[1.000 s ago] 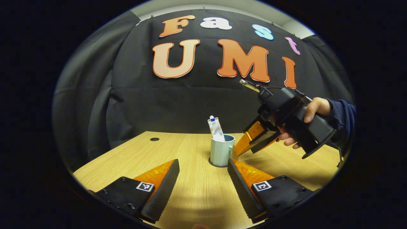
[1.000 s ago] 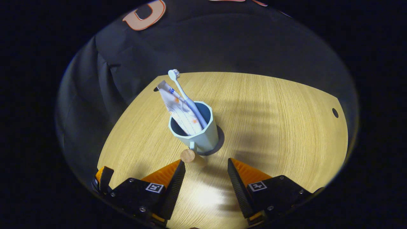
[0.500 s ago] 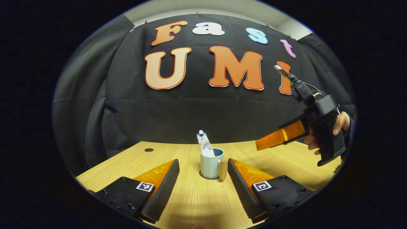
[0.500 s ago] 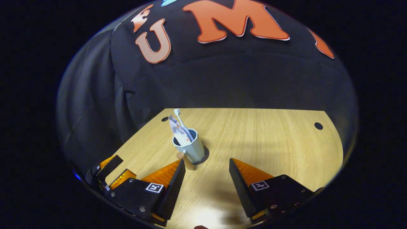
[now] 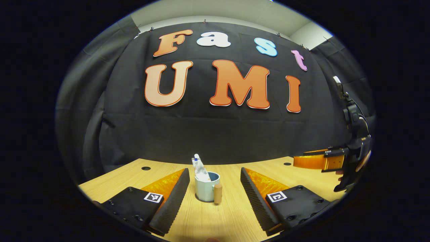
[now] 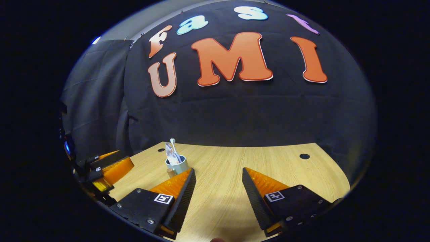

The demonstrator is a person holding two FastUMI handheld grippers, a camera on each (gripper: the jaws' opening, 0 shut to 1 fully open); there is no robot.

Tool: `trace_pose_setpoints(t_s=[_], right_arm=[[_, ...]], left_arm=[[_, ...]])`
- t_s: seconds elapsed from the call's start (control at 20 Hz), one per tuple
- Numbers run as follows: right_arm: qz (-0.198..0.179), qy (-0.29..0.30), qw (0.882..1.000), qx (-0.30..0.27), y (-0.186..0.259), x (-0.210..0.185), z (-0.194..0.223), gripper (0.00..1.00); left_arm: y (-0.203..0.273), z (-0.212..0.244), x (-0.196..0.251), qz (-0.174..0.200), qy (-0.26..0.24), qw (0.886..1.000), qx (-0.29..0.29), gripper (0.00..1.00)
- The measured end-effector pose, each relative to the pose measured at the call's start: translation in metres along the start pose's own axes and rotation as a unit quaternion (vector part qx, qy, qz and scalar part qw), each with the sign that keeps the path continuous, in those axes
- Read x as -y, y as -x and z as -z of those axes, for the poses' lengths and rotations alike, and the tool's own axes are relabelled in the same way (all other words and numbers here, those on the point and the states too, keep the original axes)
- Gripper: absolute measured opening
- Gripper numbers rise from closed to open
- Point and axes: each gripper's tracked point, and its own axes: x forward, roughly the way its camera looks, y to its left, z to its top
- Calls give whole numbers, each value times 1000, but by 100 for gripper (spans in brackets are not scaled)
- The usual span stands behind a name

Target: Put the toothbrush and toothpaste on the desktop into the cup, then pick up the cup and place it on the coaster on the desktop.

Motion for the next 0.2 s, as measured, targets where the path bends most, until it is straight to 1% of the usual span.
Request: trace_pose_setpoints(t_s=[0.2], right_arm=[[38,28,996,72,21,18,-11,84]], left_arm=[[-1,-2,13,10,9,1000,16,97]])
